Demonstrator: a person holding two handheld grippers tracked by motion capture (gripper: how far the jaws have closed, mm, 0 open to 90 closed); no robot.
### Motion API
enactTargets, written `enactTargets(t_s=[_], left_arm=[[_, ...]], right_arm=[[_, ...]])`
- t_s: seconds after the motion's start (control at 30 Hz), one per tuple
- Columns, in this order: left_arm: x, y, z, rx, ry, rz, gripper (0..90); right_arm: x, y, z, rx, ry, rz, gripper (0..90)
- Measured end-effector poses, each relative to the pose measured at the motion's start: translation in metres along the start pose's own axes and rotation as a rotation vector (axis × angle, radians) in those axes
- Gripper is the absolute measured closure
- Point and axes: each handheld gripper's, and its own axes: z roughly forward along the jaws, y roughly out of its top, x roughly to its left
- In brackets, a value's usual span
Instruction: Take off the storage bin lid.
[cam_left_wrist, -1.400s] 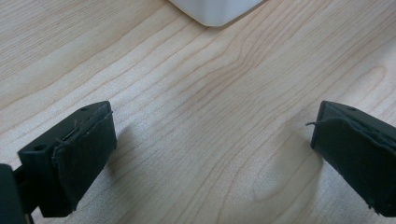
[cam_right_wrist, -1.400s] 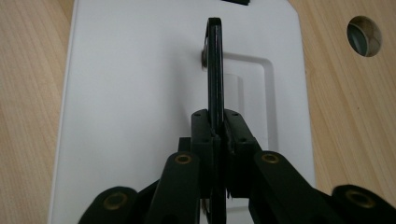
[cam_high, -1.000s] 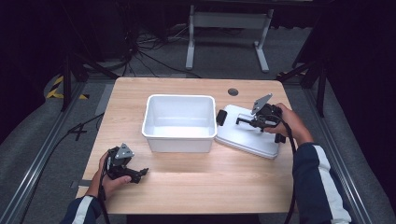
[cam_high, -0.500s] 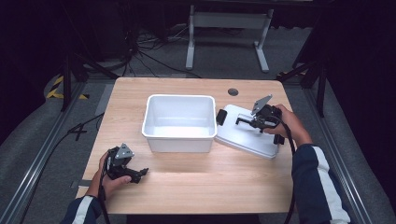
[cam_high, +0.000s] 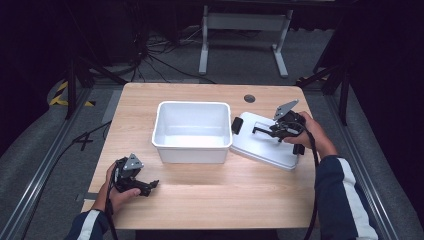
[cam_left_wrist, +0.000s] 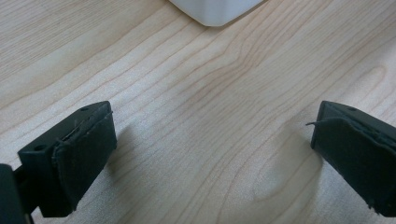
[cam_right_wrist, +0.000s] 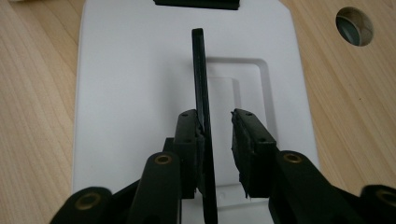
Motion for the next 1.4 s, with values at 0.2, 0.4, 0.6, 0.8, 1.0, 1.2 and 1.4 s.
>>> enactTargets(t_s=[0.2, 0.4, 0.6, 0.8, 1.0, 1.2, 1.4], left_arm=[[0.000, 0.000, 0.000, 0.000, 0.000, 0.000, 0.6], [0.000, 0.000, 0.000, 0.000, 0.000, 0.000, 0.5], [-0.001, -0.001, 0.000, -0.002, 0.004, -0.010, 0.7], [-0.001, -0.001, -0.001, -0.001, 0.007, -0.002, 0.9], [-0.001, 0.001, 0.000, 0.008, -0.012, 0.001, 0.4], [-0.001, 0.001, 0.000, 0.008, -0.010, 0.002, 0.5], [-0.001, 0.001, 0.000, 0.008, -0.010, 0.002, 0.6]], right_arm=[[0.001, -0.001, -0.004, -0.021, -0.005, 0.006, 66.5], [0.003, 0.000, -0.010, -0.030, -0.024, 0.023, 61.6], [0.007, -0.001, -0.016, -0.039, -0.041, 0.053, 59.8], [0.014, -0.001, -0.028, -0.054, -0.060, 0.064, 57.7], [0.023, -0.007, -0.040, -0.064, -0.073, 0.067, 56.7], [0.028, -0.015, -0.051, -0.080, -0.086, 0.085, 53.4], [0.033, -0.029, -0.060, -0.084, -0.099, 0.115, 46.1]])
